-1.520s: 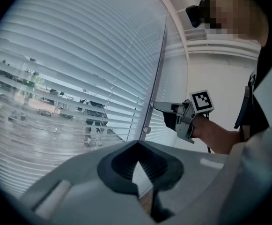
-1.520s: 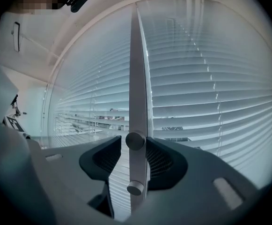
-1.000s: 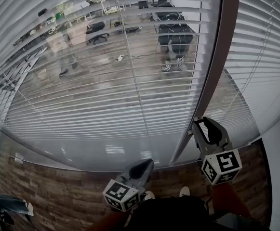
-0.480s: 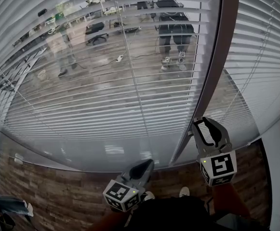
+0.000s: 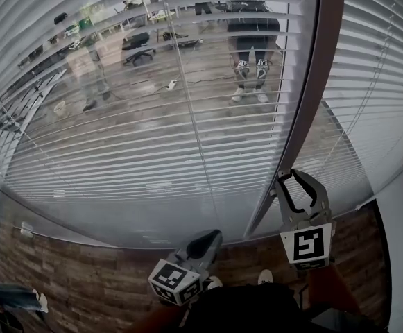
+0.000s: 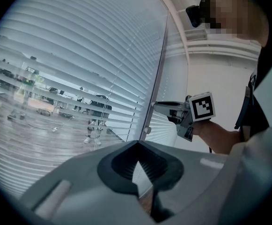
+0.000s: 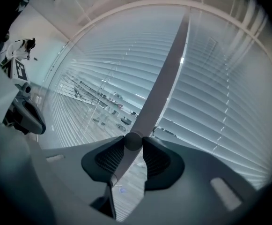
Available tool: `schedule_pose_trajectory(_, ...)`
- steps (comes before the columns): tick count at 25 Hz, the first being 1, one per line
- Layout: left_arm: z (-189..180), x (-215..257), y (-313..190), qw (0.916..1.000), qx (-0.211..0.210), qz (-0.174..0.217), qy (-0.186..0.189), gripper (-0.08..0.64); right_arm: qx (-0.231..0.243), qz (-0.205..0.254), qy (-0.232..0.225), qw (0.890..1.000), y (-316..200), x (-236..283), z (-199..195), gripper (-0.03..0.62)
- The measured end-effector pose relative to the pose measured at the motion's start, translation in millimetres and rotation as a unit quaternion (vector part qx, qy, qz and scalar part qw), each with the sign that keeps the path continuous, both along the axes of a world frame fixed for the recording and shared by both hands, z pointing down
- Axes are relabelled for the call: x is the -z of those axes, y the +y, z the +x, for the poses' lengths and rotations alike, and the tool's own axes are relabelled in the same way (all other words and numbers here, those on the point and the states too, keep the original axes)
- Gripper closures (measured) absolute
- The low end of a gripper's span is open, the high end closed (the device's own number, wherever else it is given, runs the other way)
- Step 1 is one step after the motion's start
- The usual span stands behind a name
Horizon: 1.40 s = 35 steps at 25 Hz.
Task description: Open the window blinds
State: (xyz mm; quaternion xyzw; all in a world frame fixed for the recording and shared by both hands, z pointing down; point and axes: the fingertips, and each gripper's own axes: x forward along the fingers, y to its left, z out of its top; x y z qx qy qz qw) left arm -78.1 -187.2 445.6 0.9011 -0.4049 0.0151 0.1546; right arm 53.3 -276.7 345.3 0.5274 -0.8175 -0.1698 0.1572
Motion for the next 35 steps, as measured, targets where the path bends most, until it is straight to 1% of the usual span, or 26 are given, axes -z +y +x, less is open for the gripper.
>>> schedule_pose_trajectory(3, 0, -1, 2, 1.0, -0.002, 0.001, 0.0, 0.559, -0.01, 0.003, 0.036, 0.999, 3, -2, 0, 0.442)
schedule_pose_trajectory(5, -1, -1, 4, 1.0, -0.003, 0.002, 0.003, 0.559, -0.018, 0.004, 0.068, 0.997, 7, -4, 0, 0.442)
schedule_pose_trajectory(8, -1, -4, 5, 1.0, -0.003, 0.002, 0.002, 0.559, -0.023, 0.016, 0.105, 0.994, 8, -8, -1, 0.442)
schedule_pose_trajectory(12, 0, -3, 0, 1.0, 0.0, 0.002, -0.003, 0.558, -0.029, 0.034, 0.146, 0.988, 4, -10, 0, 0.442)
schedule_pose_trajectory(16, 0, -12, 1, 1.0, -0.002, 0.003, -0.003, 0.558, -0.037, 0.051, 0.188, 0.98, 4, -20, 0, 0.443)
schedule_pose_trajectory(19, 1, -13, 1, 1.0, -0.004, 0.002, -0.002, 0.558, -0.039, 0.054, 0.201, 0.977, 3, -19, 1, 0.445)
schedule_pose_trajectory(23, -1, -4, -1, 1.0, 0.004, 0.006, -0.002, 0.558, -0.038, 0.05, 0.198, 0.978, 4, -18, -1, 0.448)
schedule_pose_trajectory(26, -2, -7, 1, 1.0, 0.004, 0.004, -0.004, 0.558, -0.036, 0.046, 0.182, 0.982, 6, -20, -1, 0.444)
schedule_pose_trajectory(28, -2, -8, 3, 1.0, 0.002, 0.002, -0.005, 0.559, -0.032, 0.034, 0.15, 0.988, 7, -18, -2, 0.439)
schedule_pose_trajectory(30, -4, -10, 5, 1.0, 0.001, -0.002, -0.006, 0.559, -0.021, 0.02, 0.099, 0.995, 10, -16, -3, 0.437)
schedule_pose_trajectory(32, -6, -12, 8, 1.0, 0.002, -0.003, -0.006, 0.558, -0.007, 0.017, 0.03, 0.999, 14, -12, -6, 0.431)
schedule_pose_trajectory(35, -7, -19, 9, 1.0, 0.005, -0.005, -0.006, 0.558, -0.001, -0.004, -0.065, 0.998, 16, -14, -4, 0.418)
